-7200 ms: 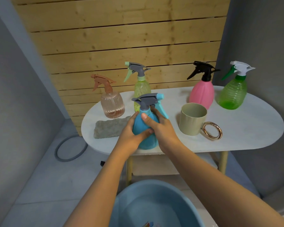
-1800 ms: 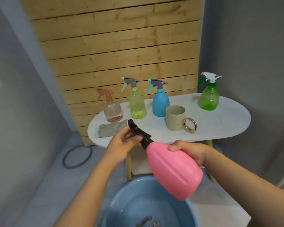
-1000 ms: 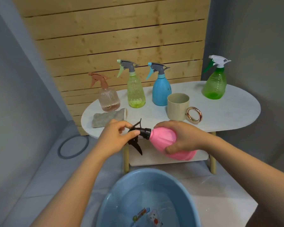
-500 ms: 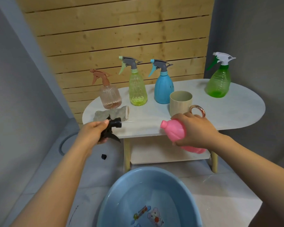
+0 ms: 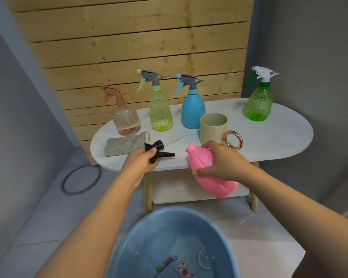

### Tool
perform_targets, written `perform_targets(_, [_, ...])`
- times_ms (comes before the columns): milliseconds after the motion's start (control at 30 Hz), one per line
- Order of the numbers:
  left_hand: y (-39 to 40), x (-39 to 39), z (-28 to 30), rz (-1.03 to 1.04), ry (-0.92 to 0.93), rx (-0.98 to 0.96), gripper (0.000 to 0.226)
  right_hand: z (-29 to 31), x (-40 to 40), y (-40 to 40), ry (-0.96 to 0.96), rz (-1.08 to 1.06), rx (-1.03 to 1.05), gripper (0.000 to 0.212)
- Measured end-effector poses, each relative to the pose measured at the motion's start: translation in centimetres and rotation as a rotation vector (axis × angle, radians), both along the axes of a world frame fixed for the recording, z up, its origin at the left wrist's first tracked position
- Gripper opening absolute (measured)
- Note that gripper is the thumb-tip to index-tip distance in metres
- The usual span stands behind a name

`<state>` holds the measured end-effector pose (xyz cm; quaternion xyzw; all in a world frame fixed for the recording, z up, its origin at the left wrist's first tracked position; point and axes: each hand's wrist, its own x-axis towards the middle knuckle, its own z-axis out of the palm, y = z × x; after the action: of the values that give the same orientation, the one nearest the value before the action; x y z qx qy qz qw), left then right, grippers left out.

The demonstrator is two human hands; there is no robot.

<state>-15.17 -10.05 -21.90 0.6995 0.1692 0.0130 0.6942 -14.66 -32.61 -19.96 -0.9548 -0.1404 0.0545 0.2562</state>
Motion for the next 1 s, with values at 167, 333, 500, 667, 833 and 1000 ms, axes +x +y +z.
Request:
perform_targets(167, [-1.8, 1.1, -0.7, -0.022, -0.019, 0.055, 0.01, 0.1, 0.1, 0.4, 0.032, -0.004, 0.085, 0.076])
perform_targets(333, [-3.3, 0.0, 0.6, -0.138, -0.096, 0.309, 0.032, 0.6, 0.2, 0.1, 0.079, -0.057, 0.291, 0.074])
perform_targets(500, [-3.4, -1.6, 1.1, -0.461, -0.174, 0.372, 0.073, 0.7, 0.4, 0.0, 0.16, -0.06, 0.636, 0.066])
perform_targets(667, [-4.4, -2.5, 0.3, -0.497, -0.194, 0.207, 0.095, 0.3, -0.2, 1.1, 0.323, 0.092, 0.866, 0.053])
perform_targets(833, [-3.8, -2.6, 0.5, -0.31, -0.18, 0.243, 0.083, 0.2, 0.9, 0.8, 0.042, -0.068, 0.691, 0.037])
perform_targets(1000, [-2.9, -2.5, 0.3, -0.244, -0.165, 0.29, 0.075, -0.9, 3.6, -1.9, -0.285, -0.479, 0.391, 0.028])
